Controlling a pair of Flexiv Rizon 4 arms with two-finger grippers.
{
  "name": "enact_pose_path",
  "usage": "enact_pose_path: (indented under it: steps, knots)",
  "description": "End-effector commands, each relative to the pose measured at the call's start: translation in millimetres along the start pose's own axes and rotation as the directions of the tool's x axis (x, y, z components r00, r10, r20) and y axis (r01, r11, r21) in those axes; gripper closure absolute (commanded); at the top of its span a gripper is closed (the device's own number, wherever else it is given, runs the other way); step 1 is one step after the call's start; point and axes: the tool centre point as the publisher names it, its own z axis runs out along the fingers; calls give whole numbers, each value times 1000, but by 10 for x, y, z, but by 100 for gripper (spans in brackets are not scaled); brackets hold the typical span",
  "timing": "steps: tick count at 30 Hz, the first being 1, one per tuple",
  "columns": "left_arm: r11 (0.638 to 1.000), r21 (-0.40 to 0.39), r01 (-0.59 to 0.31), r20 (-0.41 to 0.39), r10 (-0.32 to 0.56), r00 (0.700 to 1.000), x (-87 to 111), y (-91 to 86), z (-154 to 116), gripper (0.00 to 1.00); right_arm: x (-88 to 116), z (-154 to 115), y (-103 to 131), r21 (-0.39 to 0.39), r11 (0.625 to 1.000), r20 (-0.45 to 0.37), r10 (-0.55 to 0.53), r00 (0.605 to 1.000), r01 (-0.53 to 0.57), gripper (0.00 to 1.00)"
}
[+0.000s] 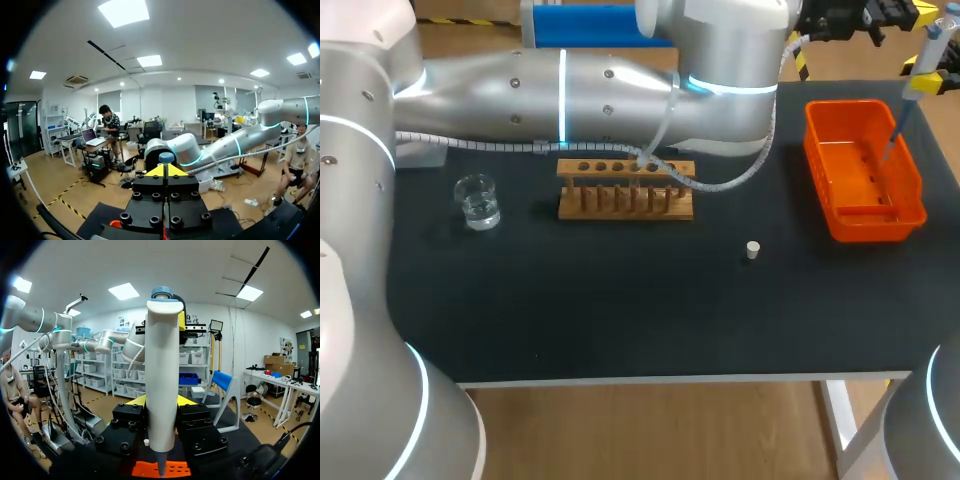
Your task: Invert the test tube, pick up the pipette, mount the tip to pipette, aspirate from beaker and dispense into the tube, eject the tip, return the pipette, and cap with the stopper.
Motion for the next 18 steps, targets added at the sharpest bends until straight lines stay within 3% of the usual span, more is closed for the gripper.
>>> enact_pose_path:
  steps: [1,18]
  knots:
    - [1000,10,0,5,0,1000,14,27,79,100,-13,-19,4,2,1000,-5,0,1000,0,100]
    - [1000,-17,24,12,-24,1000,19,99,109,100,-13,-19,4,2,1000,-5,0,1000,0,100]
